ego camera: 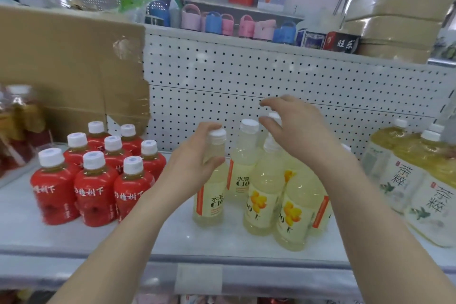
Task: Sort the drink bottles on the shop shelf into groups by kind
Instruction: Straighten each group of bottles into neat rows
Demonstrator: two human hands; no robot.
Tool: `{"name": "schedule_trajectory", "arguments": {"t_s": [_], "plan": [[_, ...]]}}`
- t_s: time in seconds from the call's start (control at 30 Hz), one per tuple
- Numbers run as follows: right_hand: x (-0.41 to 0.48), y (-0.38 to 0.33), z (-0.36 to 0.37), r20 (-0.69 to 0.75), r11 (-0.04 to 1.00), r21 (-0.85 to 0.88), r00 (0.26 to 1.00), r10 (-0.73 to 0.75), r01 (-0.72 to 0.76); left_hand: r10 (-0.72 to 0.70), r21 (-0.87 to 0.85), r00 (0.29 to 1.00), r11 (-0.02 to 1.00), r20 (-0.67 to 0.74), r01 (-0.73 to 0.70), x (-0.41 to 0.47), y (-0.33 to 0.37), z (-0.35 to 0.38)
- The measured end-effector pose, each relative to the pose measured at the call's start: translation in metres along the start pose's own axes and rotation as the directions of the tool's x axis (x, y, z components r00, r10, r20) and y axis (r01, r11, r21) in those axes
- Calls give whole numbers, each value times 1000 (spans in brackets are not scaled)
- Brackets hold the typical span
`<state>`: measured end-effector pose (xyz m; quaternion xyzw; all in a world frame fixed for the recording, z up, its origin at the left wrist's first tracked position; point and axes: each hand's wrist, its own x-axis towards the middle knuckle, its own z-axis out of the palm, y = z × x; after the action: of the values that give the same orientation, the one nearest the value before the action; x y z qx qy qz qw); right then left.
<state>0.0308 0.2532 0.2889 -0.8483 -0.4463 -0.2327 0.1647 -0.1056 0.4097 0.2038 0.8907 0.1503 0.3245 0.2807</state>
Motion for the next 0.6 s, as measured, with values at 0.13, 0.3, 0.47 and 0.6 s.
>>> {"name": "schedule_trajectory", "arguments": {"t_s": [0.13, 0.3, 0.47, 0.6], "plan": [[52, -20, 15, 401, 996, -87, 916, 20, 16, -10, -26, 1000, 1000, -4, 10, 2, -8, -2], [75, -27, 33, 460, 992, -125, 885, 76, -19, 31, -42, 999, 999, -10, -32, 2, -14, 1], [81, -35, 39, 459, 973, -229, 878, 134, -29, 52, -49, 999, 997, -11, -53, 4, -17, 3], [57, -27, 22, 348, 988, -102, 926, 145, -117, 71, -80, 997, 994, 2, -71, 2, -20, 1]]}}
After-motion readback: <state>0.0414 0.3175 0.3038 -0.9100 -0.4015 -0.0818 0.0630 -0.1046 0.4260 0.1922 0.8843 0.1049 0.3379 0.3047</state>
